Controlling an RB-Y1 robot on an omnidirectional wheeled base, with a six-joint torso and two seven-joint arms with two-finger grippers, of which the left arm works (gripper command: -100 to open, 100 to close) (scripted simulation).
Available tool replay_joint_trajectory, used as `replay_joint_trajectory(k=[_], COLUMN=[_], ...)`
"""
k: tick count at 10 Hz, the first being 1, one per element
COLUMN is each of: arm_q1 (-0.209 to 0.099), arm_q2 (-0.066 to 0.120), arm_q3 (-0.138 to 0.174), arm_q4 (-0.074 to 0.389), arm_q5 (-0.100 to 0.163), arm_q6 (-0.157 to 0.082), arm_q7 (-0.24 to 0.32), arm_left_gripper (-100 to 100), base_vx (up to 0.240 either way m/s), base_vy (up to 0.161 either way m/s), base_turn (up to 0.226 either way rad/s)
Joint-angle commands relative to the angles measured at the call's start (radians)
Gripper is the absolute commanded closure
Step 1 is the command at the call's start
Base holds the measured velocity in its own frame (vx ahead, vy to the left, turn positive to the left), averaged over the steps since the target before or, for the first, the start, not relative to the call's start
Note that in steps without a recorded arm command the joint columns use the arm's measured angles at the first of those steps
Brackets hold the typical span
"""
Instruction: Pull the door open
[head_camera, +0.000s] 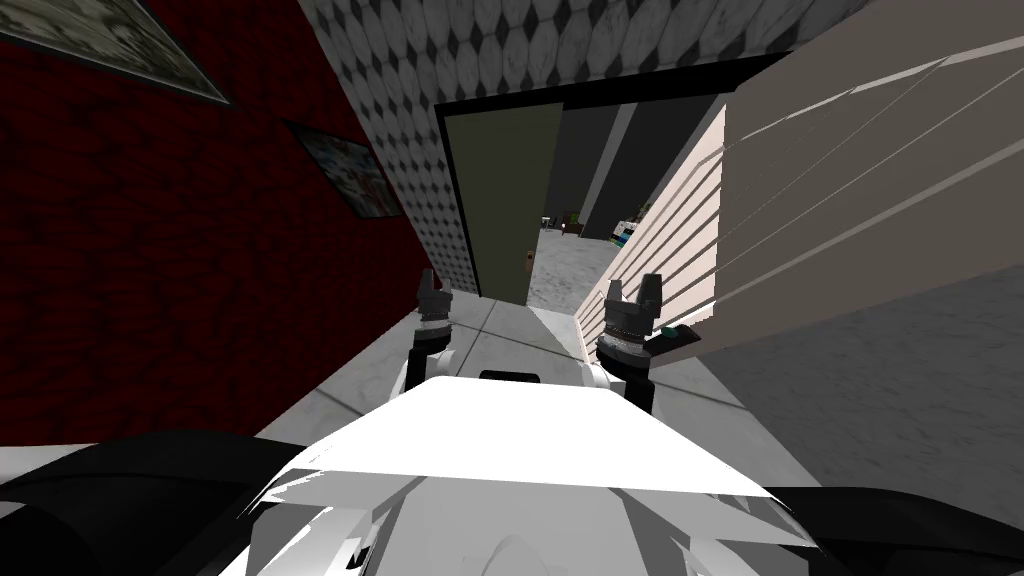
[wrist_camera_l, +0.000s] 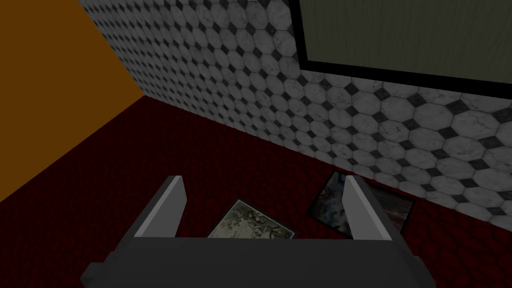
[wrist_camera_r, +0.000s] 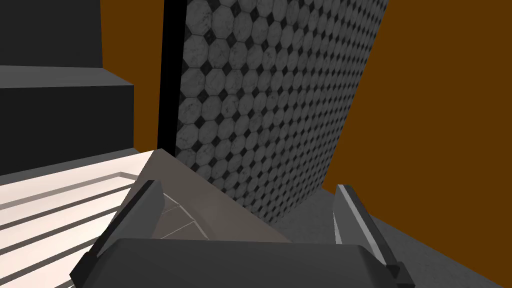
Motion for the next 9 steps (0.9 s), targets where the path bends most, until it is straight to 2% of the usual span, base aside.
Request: replay_joint_trajectory(k=[1,3,6,8,9], arm_q1=[-0.017,-0.030,-0.067,-0.082,-0.098], arm_q2=[0.018,0.030,0.059,0.069,0.079], arm_q3=[0.001,0.002,0.005,0.006,0.007], arm_q4=[0.033,0.059,0.132,0.160,0.192], arm_q5=[0.002,0.004,0.009,0.011,0.013], arm_q6=[0.005,0.009,0.021,0.026,0.031], arm_q7=[0.004,0.007,0.017,0.020,0.024], arm_left_gripper=[-100,-100,-100,-100,-100], base_vx=[0.086,0.169,0.158,0.149,0.123], base_vy=[-0.033,-0.060,-0.057,-0.057,-0.046], base_turn=[-0.056,-0.029,-0.052,-0.028,-0.058])
